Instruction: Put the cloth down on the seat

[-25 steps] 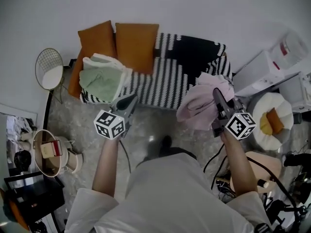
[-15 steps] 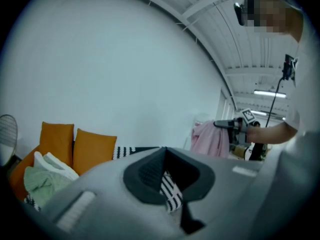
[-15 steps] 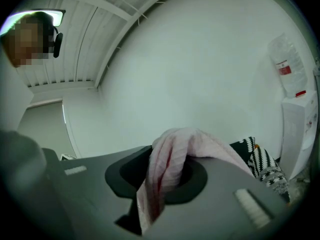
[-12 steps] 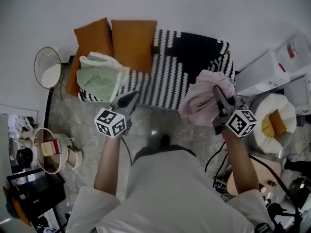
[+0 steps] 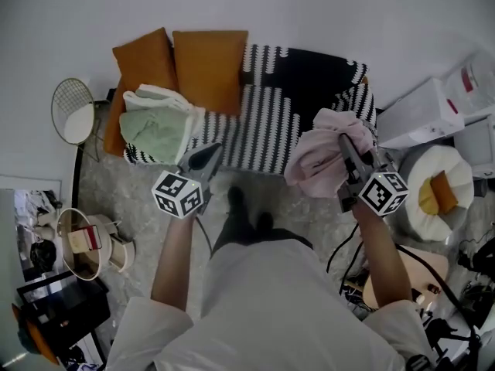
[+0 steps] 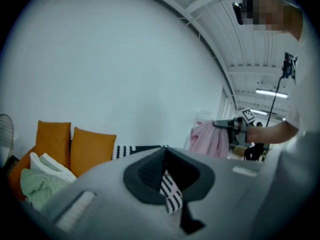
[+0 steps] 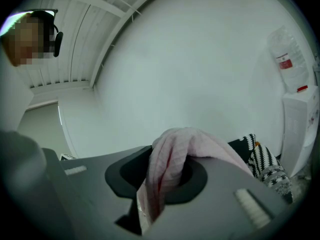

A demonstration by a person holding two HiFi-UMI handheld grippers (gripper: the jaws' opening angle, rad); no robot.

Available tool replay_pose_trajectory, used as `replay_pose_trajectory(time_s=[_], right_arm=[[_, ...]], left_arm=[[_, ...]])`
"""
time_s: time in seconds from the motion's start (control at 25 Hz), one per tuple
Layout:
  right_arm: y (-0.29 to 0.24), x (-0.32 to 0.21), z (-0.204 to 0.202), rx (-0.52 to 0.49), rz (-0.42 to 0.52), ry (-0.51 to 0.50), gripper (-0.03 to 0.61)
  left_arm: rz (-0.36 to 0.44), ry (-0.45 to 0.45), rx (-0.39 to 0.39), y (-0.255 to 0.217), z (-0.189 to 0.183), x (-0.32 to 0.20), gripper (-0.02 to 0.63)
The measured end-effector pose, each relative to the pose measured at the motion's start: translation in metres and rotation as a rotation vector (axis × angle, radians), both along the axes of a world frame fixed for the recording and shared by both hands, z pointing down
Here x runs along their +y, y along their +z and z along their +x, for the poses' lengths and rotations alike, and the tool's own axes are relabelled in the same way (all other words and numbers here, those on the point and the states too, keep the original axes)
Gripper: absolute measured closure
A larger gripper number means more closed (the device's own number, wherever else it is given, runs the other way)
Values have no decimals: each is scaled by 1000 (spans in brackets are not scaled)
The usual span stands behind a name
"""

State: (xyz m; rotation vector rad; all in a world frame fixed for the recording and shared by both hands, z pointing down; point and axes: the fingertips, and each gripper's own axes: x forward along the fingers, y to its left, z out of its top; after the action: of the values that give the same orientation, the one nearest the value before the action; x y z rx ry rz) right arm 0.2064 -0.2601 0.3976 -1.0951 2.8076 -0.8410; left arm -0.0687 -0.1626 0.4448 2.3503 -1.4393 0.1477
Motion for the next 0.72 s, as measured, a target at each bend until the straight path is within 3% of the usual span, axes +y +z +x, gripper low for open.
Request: replay_pose_trajectory(time_s=[0.44, 0.72], right_arm=[[35, -61, -48, 24, -47, 58, 508], [84, -107, -80, 56, -96, 88, 508]], left_arm=[[-46, 60, 19, 37, -41, -80, 614], [-88, 118, 1, 75, -60, -135, 614]])
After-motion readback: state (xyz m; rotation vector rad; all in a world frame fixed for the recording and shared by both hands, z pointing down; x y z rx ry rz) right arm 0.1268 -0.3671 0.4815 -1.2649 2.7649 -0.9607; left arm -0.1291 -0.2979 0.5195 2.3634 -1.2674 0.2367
